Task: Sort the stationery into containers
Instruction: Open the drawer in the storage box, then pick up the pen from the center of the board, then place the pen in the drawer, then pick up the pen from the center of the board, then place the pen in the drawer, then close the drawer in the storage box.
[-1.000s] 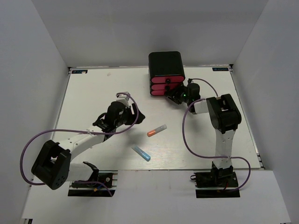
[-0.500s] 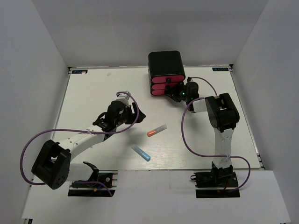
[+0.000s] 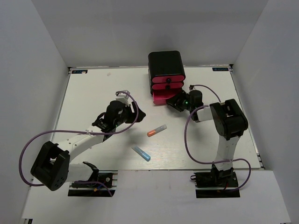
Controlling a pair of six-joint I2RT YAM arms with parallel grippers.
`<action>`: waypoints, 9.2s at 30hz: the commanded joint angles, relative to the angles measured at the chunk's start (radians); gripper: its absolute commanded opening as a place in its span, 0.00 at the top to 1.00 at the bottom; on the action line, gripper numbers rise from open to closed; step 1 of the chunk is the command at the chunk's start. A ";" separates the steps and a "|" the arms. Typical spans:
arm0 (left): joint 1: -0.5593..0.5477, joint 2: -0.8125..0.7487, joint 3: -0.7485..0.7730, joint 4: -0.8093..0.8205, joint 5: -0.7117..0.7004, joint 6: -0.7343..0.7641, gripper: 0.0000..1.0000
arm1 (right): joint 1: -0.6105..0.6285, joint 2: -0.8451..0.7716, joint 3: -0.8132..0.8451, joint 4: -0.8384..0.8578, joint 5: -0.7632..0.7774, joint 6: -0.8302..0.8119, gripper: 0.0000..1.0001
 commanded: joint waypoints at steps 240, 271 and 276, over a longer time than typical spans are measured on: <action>-0.031 -0.013 0.006 -0.041 -0.194 -0.457 0.53 | -0.122 -0.413 -0.024 -0.557 -0.526 -0.986 0.11; -0.049 -0.438 -0.260 -0.132 -0.358 -0.509 0.23 | 0.005 -0.042 0.066 -0.082 -0.002 -0.260 0.46; -0.049 -0.438 -0.260 -0.123 -0.349 -0.509 0.23 | 0.007 -0.048 0.046 -0.043 -0.036 -0.280 0.41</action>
